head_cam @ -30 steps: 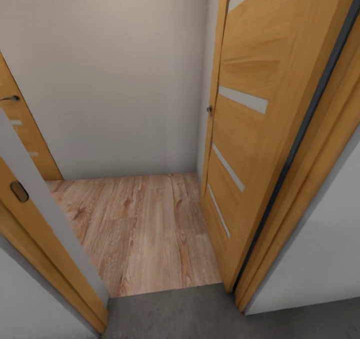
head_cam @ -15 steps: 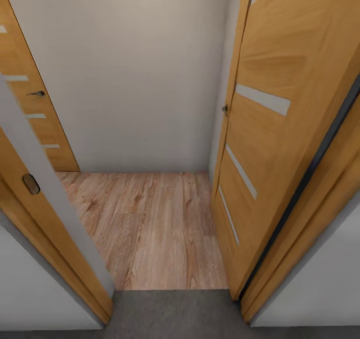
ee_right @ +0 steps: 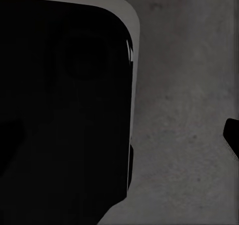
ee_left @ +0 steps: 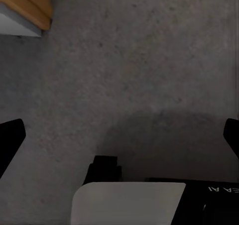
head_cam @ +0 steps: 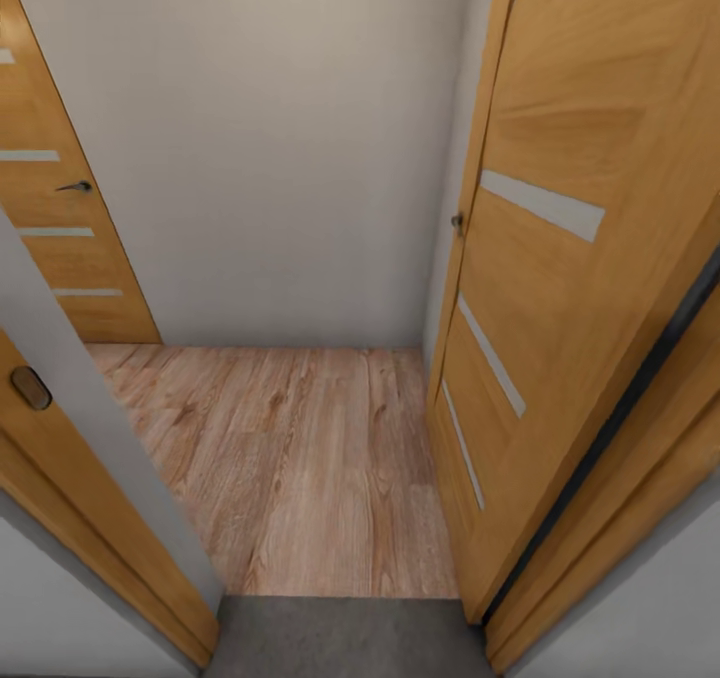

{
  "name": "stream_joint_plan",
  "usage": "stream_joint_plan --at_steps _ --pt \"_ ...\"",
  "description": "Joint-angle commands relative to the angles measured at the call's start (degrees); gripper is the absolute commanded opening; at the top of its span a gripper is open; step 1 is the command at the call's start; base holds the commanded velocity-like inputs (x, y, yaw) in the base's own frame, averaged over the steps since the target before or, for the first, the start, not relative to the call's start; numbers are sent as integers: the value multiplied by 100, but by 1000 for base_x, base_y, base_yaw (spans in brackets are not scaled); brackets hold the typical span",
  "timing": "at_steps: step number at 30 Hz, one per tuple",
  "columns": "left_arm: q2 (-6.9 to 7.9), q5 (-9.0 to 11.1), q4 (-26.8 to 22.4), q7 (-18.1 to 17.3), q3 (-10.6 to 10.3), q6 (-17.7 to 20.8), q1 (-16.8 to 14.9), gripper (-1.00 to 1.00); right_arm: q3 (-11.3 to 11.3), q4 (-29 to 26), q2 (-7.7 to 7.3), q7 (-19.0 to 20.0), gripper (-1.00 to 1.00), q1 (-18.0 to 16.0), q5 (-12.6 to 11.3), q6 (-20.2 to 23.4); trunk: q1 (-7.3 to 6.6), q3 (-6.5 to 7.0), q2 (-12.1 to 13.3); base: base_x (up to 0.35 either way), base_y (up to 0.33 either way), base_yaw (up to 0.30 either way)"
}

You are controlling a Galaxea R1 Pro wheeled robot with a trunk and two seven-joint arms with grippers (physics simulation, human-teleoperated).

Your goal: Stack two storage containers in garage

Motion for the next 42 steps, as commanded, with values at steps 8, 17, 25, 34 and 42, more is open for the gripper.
stream_joint_plan --at_steps 8,17,25,34,42 --pt "-12 51 6 29 -50 -23 47 100 0 4 10 1 100 -2 3 -2 0 -5 -2 13 -155 60" --pt "-14 52 6 29 -50 -23 75 100 -3 2 35 -2 100 -2 -4 -2 0 -5 -2 1 -33 15" --pt "-14 51 6 29 -50 -23 78 100 -3 6 54 0 100 -3 -8 -2 0 -5 -2 0 -3 2" --pt "-15 51 6 29 -50 -23 95 100 0 7 61 35 100 -3 -10 -2 0 -5 -2 0 0 0" --pt "-15 51 6 29 -50 -25 111 100 5 6 61 52 100 -2 -9 -2 0 -5 -2 0 0 0"
